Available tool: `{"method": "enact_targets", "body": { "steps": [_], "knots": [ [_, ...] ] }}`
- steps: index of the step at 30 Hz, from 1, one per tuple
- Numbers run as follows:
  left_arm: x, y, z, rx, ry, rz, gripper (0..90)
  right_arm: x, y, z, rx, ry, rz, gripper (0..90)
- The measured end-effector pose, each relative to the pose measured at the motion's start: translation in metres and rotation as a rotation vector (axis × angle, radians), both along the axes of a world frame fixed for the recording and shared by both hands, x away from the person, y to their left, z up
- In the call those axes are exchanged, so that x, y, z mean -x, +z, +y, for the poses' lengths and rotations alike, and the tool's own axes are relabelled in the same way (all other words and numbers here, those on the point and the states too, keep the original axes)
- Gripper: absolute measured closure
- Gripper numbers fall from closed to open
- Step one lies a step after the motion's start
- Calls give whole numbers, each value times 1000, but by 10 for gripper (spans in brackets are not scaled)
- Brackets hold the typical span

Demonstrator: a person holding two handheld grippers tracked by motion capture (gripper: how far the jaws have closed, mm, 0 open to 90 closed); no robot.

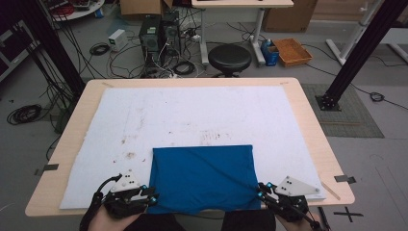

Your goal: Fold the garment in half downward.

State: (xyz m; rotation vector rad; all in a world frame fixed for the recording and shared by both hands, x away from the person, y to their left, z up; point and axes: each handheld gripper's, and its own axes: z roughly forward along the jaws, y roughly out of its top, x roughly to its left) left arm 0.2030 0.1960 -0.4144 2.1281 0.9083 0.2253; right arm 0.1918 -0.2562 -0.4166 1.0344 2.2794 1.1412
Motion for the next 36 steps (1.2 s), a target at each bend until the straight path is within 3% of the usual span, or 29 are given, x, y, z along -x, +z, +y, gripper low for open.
{"method": "enact_targets", "body": {
  "steps": [1, 3, 4, 8, 13, 14, 15, 18, 20, 21, 22, 26, 29, 32, 36],
  "knots": [
    [0, 0, 1, 5, -1, -1, 587, -1, 0, -1, -1, -4, -9, 701],
    [0, 0, 2, 8, 3, -13, 517, -1, 1, -2, -6, -11, -6, 700],
    [-1, 2, 3, 4, 20, -46, 493, -4, 4, -5, -6, -25, -23, 675],
    [-10, 4, 6, -2, 59, -80, 438, -19, 11, -7, -9, -61, -53, 643],
    [-44, 8, 14, 3, 156, -138, 415, -48, 21, -3, -11, -113, -93, 594],
    [-44, 8, 14, 3, 156, -138, 414, -55, 21, -1, -11, -124, -102, 594],
    [-55, 7, 15, 3, 171, -142, 414, -61, 22, 0, -10, -129, -103, 594],
    [-65, 6, 16, -10, 178, -144, 410, -74, 22, 3, -8, -145, -107, 587],
    [-83, 4, 17, 16, 203, -138, 410, -93, 19, 7, -18, -165, -88, 587],
    [-83, 4, 17, 16, 203, -138, 410, -93, 19, 7, -18, -165, -88, 587],
    [-94, 2, 18, 30, 223, -128, 410, -106, 16, 10, -20, -178, -73, 587],
    [-114, -4, 17, 34, 254, -102, 410, -129, 9, 15, -32, -206, -32, 578],
    [-122, -7, 16, 29, 266, -93, 410, -141, 4, 20, -2, -221, -42, 570],
    [-135, -14, 13, 25, 289, -78, 410, -152, -1, 19, -32, -241, -4, 570],
    [-141, -18, 11, 28, 302, -68, 414, -160, -6, 19, -41, -264, 35, 581]
  ]
}}
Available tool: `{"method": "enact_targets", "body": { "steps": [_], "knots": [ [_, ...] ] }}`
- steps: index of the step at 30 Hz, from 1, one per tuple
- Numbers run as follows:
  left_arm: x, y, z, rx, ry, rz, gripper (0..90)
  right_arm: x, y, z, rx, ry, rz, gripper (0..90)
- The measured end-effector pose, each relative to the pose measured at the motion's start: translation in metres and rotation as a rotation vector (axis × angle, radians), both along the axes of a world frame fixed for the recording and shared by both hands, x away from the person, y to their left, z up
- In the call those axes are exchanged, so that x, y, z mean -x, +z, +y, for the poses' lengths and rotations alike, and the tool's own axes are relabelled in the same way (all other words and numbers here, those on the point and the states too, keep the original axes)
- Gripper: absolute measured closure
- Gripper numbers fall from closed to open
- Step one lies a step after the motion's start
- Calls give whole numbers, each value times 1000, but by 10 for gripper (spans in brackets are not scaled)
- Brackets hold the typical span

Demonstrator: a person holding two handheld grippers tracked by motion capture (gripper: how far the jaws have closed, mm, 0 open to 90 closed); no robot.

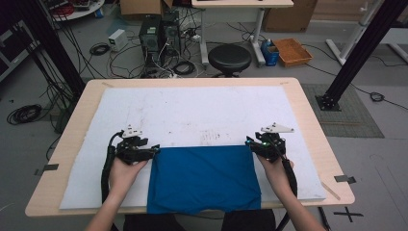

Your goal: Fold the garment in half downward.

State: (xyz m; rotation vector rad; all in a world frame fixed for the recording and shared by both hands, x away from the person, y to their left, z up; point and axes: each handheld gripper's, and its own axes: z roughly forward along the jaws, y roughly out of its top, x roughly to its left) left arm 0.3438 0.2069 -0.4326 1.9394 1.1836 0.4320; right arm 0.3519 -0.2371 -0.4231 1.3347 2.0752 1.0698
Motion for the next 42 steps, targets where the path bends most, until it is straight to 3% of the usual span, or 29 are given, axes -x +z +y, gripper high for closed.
{"method": "enact_targets", "body": {
  "steps": [4, 9, 12, 16, 22, 23, 26, 28, 38, 42],
  "knots": [
    [-5, -5, -4, -4, -4, 14, 433, -2, -6, -1, -2, -10, 38, 596],
    [-7, -11, -8, -17, -25, 68, 518, -5, -18, 4, 25, 2, 101, 623],
    [-5, -13, -8, -18, -18, 57, 556, -7, -23, 5, 36, 14, 127, 642],
    [-5, -14, -5, -9, -9, 54, 620, -7, -23, 4, 36, 23, 124, 675],
    [-2, -14, -10, -52, -17, 28, 685, -7, -24, 2, 33, 24, 119, 733],
    [-2, -14, -9, -58, -23, 29, 702, -5, -23, 5, 40, 34, 111, 803],
    [1, -15, -10, -32, -39, 22, 816, -3, -23, 7, 57, 46, 100, 844],
    [2, -15, -11, -48, -45, 13, 847, -3, -23, 6, 56, 52, 96, 855],
    [-9, -10, -7, 12, -46, 7, 863, -9, -12, -5, 37, 49, 62, 862],
    [-21, -5, -13, -15, -50, -1, 863, -18, -7, -6, 50, 48, 49, 861]
  ]
}}
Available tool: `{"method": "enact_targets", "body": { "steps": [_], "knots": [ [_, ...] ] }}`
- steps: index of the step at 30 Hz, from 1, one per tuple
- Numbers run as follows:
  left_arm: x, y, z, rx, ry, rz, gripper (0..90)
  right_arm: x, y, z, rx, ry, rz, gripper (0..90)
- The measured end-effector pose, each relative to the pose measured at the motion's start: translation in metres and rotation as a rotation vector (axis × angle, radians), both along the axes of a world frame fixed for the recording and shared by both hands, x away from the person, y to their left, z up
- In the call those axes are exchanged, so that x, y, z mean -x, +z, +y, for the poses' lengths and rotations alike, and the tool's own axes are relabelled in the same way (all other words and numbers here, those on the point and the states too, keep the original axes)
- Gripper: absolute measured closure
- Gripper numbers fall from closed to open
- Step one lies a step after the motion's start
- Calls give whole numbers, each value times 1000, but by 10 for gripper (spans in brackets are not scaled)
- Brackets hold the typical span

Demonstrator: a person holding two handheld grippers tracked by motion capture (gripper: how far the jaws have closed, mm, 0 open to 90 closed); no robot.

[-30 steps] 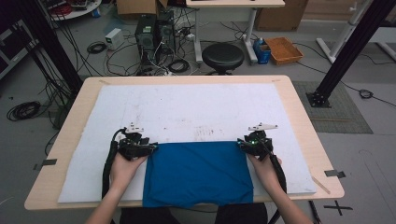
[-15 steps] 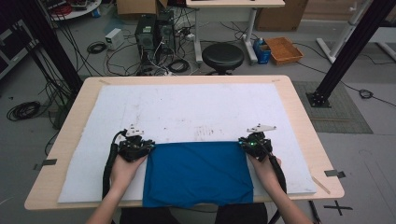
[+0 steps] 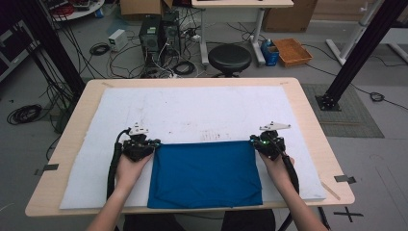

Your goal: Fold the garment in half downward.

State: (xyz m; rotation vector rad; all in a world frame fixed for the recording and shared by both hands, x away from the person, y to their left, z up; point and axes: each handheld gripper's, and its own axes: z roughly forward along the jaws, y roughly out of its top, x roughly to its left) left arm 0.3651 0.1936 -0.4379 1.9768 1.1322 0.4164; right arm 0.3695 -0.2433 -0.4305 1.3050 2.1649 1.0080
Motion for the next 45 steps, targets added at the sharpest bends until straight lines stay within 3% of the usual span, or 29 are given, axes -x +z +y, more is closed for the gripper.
{"method": "enact_targets", "body": {
  "steps": [9, 13, 19, 22, 25, 28, 30, 32, 35, 41, 45],
  "knots": [
    [-26, 0, -6, -3, 18, -17, 862, -26, 1, -4, 24, 16, -4, 861],
    [-29, -4, -4, 8, 30, -4, 861, -34, -3, -6, 28, 18, -4, 860],
    [-29, -3, -4, 10, 24, -23, 859, -35, -6, -2, 46, 16, -6, 859],
    [-28, -2, -3, 12, 28, -25, 824, -35, -5, -2, 51, 20, -17, 814],
    [-25, 4, -1, -12, 46, -72, 653, -32, -1, -4, 34, 8, -32, 741],
    [-23, 7, 1, -20, 45, -84, 520, -30, 2, -6, 18, 15, -54, 685],
    [-17, 13, 6, -30, 47, -114, 431, -24, 8, -8, -1, 24, -73, 646],
    [-9, 19, 10, -15, 29, -135, 414, -20, 12, -9, -19, 32, -81, 617],
    [5, 28, 18, 78, -9, -171, 396, -12, 19, -11, -50, 46, -97, 570],
    [38, 39, 28, 133, -114, -288, 393, 6, 30, -16, -85, 78, -134, 565],
    [53, 40, 36, 145, -153, -374, 393, 17, 35, -22, -101, 71, -158, 526]
  ]
}}
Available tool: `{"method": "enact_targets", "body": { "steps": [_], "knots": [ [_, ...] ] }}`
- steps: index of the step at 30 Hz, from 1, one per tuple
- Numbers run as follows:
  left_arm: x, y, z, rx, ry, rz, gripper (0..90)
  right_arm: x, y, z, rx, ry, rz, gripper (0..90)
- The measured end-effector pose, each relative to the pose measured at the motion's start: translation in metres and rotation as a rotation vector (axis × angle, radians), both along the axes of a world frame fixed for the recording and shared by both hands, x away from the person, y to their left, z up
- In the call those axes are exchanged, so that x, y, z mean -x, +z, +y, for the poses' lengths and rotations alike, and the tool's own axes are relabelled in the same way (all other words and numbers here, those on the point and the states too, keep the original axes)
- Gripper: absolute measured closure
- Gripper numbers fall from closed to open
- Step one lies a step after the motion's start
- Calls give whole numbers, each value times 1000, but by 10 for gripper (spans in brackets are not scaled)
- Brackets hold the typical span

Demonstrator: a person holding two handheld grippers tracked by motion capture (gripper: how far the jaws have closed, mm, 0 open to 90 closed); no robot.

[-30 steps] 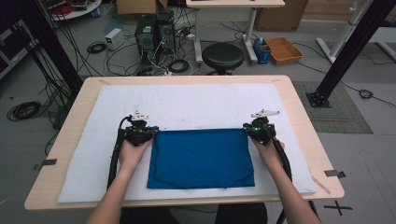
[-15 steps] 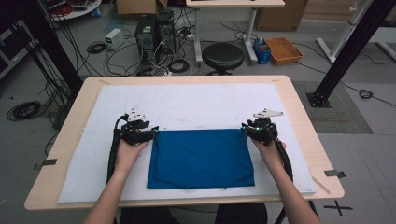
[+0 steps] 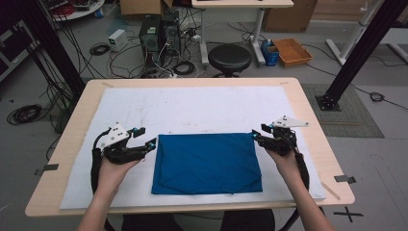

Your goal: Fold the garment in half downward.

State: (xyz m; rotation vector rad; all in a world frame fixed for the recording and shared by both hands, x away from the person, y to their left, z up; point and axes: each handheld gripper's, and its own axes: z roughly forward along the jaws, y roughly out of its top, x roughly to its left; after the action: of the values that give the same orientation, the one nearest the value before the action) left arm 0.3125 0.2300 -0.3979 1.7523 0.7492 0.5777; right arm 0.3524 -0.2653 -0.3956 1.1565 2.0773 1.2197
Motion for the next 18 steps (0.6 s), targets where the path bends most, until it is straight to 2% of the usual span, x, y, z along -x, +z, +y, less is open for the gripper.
{"method": "enact_targets", "body": {
  "steps": [1, 5, 6, 8, 9, 11, 13, 18],
  "knots": [
    [2, 0, 2, 10, -11, -10, 393, 2, 0, -2, 1, 4, -17, 527],
    [11, 0, 9, 31, -32, -24, 393, 8, -2, -11, -31, 11, 1, 488],
    [13, 0, 11, 35, -32, -15, 393, 9, -2, -13, -38, 18, 1, 480],
    [13, 3, 10, 10, -38, 20, 365, 13, -1, -18, -48, 33, -7, 464],
    [12, 3, 11, 13, -60, 47, 327, 16, -1, -20, -53, 34, -11, 459],
    [10, 3, 12, 32, -85, 96, 319, 19, 0, -24, -62, 35, -17, 439],
    [9, 3, 14, 44, -88, 111, 319, 20, 1, -27, -73, 36, -21, 432],
    [9, 8, 17, 22, -70, 117, 319, 20, 0, -32, -81, 45, -25, 417]
  ]
}}
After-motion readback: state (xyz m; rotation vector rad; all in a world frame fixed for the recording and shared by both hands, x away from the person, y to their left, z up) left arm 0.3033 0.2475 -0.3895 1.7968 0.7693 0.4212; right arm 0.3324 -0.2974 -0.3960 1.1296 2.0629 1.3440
